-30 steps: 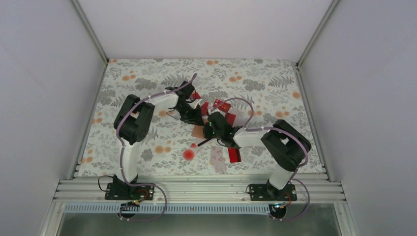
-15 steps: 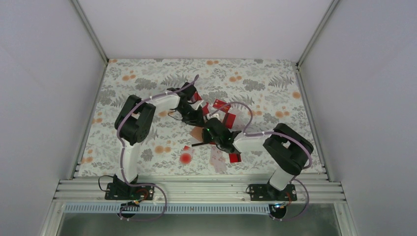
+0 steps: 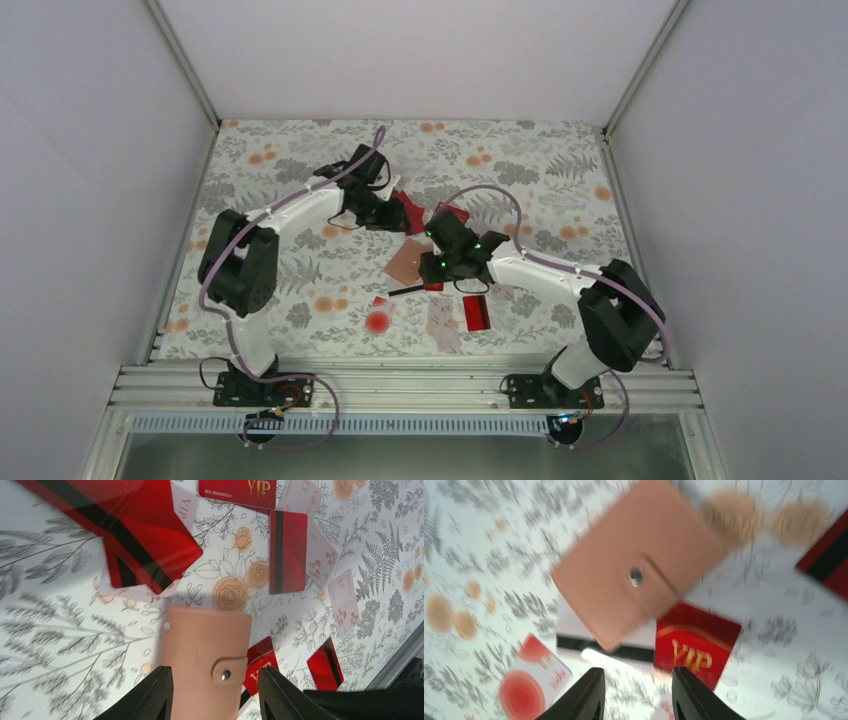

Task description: Put the credit cards into the card holder

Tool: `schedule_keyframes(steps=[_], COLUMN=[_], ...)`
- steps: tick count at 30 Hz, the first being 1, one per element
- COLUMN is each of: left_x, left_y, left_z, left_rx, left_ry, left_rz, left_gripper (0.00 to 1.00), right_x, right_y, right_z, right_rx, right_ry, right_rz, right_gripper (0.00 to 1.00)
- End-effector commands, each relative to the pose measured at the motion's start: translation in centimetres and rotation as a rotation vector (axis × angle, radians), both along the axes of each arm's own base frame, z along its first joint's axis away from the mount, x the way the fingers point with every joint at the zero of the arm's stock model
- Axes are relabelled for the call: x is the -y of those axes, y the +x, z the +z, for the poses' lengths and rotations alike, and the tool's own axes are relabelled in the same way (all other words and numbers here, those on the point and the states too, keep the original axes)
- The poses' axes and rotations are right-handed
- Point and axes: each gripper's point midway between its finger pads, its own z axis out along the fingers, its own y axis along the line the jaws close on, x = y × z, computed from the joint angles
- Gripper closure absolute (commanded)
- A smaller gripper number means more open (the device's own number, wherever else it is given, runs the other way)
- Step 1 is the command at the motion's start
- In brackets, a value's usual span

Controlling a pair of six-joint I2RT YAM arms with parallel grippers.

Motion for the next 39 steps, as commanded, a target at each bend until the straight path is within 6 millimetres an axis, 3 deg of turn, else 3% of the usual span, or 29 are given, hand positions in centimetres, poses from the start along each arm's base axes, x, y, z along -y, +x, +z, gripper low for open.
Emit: schedule_keyframes(steps=[1, 6, 11, 16, 27, 34, 39], left_x=[-2.8, -5.2, -6.2, -7.0, -8.6, -11.2, -12.6], left_y=[-0.6, -1.3, -1.9, -2.8, -4.1, -4.2, -3.7], left_z=[0.0, -1.1, -0.7, 0.0, 0.4, 0.7, 1.8], left_rx=[0.018, 0.003, 0.008, 0.015, 0.006, 0.028, 0.068], left_ry=[0.043, 0.072, 0.083, 0.084, 0.096, 0.141, 0.171], left_rz=[0.053, 0.09, 0.099, 0.111, 0.14, 0.212, 0.253], left_gripper=[0.55, 0.54, 0.54, 0.54, 0.54, 0.54, 0.54], right_x=[1.6, -0.1, -1.0, -1.9, -6.8, -10.4, -10.7], right_y=[-3.8, -1.2, 0.9, 2.8, 6.7, 9.0, 9.7], right_z=[-2.8, -2.2, -4.4, -5.4, -4.9, -5.6, -4.2], right_rx=[-0.231, -0.226, -0.253, -0.25, -0.19, -0.183, -0.178], right_ry=[-0.031, 0.009, -0.011, -0.025, 0.016, 0.033, 0.028], right_rz=[0.015, 0.026, 0.024, 0.035, 0.185, 0.258, 0.231], right_gripper=[0.6, 0.55, 0.55, 0.55, 0.56, 0.56, 0.57])
